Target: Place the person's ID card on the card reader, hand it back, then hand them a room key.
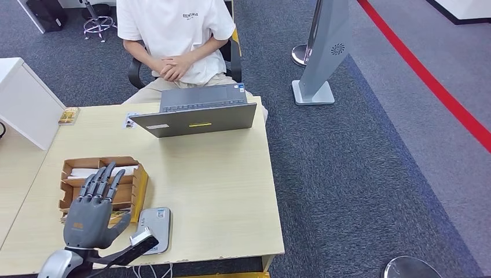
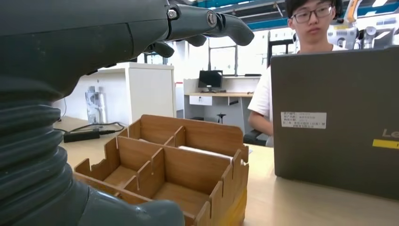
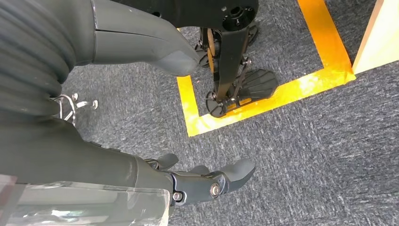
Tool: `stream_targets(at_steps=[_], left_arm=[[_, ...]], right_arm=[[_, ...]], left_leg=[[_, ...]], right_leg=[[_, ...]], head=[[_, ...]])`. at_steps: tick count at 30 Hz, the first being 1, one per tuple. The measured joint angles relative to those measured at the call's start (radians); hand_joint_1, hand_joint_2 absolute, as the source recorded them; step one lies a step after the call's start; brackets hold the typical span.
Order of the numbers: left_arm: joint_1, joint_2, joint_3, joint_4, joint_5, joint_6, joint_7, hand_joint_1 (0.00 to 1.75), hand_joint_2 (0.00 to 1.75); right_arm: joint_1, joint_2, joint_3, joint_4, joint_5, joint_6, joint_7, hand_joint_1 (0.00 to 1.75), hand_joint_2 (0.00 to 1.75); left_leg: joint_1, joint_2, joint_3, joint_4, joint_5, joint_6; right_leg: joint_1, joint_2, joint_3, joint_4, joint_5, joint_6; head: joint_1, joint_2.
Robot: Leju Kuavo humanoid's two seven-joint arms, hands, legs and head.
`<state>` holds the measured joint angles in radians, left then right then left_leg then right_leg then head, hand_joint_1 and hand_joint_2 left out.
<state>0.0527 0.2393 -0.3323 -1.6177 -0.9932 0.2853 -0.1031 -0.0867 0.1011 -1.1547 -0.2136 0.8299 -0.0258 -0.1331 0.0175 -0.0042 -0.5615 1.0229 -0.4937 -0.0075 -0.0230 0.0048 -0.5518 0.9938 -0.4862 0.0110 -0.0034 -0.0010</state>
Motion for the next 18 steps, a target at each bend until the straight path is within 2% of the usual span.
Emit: stream_targets(at_steps=[18], left_arm=[[0.056,0.001,0.0,0.022,0.019,-0.001,0.003,0.0,1.75]], right_arm=[[0.002,0.0,-0.001,0.0,0.008,-0.009,0.007,0.0,1.75]], left_leg=[[0.0,0.0,0.0,0.0,0.0,0.0]], right_leg=[[0.0,0.0,0.0,0.0,0.0,0.0]], head=[[0.0,0.0]])
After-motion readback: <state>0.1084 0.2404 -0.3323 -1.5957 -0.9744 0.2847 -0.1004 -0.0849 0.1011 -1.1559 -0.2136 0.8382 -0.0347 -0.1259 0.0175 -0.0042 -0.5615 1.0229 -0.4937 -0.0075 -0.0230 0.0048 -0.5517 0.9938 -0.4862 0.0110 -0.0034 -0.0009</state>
